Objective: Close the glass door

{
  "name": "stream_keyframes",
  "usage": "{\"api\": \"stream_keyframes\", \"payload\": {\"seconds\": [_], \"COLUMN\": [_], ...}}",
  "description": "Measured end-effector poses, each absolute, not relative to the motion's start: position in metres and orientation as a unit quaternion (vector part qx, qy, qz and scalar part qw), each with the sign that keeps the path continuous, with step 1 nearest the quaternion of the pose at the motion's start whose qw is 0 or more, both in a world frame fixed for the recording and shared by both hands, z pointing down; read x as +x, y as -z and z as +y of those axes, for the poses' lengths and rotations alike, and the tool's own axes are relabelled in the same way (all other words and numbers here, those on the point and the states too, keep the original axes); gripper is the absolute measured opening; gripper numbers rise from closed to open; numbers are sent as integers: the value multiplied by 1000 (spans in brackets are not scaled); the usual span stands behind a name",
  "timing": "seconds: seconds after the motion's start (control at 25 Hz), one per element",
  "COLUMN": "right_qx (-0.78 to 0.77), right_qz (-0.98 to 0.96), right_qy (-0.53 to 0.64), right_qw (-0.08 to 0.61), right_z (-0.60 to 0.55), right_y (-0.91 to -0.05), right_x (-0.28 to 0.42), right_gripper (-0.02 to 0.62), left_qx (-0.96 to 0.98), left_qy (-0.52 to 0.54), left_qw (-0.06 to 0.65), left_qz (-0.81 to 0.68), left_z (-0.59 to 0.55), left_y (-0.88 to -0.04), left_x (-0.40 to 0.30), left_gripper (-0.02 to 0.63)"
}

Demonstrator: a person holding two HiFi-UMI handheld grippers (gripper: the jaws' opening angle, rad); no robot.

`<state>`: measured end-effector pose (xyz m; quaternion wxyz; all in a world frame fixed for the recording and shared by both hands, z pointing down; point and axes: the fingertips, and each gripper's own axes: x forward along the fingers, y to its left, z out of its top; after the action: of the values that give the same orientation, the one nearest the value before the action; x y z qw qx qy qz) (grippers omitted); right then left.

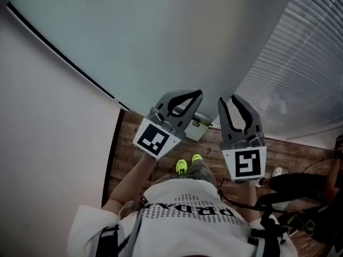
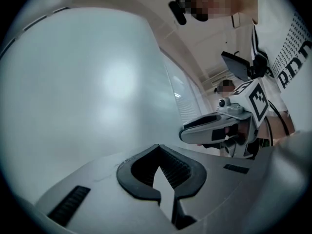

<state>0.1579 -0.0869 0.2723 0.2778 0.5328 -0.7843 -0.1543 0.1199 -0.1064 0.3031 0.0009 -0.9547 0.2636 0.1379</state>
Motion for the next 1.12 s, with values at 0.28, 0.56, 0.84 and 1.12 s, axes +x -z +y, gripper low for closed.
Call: {"api": "stream_keyframes", "payload": {"seconds": [0.28,0.56,0.84,1.12], "right_qx": [517,497,405,358], "right_qz": [-785,-780,-857,-880], "right_qy": [176,218,183,190], "right_qw": [293,311,259,249], "right_z": [-76,-67,-55,-59], "right_y": [-269,-264,-267,-270], "right_x": [151,148,106,90], "right_gripper": [60,58,58,58], "left_qx": [-957,-948,-932,-924], "left_qy": [-144,-160,-164,-173], "left_qw": [13,-10,-2,15], "left_qz": [253,273,323,342], "left_z": [-95,-97,-121,-149], "left_y": [-301,-305,-305,-301], "left_x": [114,104,98,99], "left_gripper": [0,0,0,0]}}
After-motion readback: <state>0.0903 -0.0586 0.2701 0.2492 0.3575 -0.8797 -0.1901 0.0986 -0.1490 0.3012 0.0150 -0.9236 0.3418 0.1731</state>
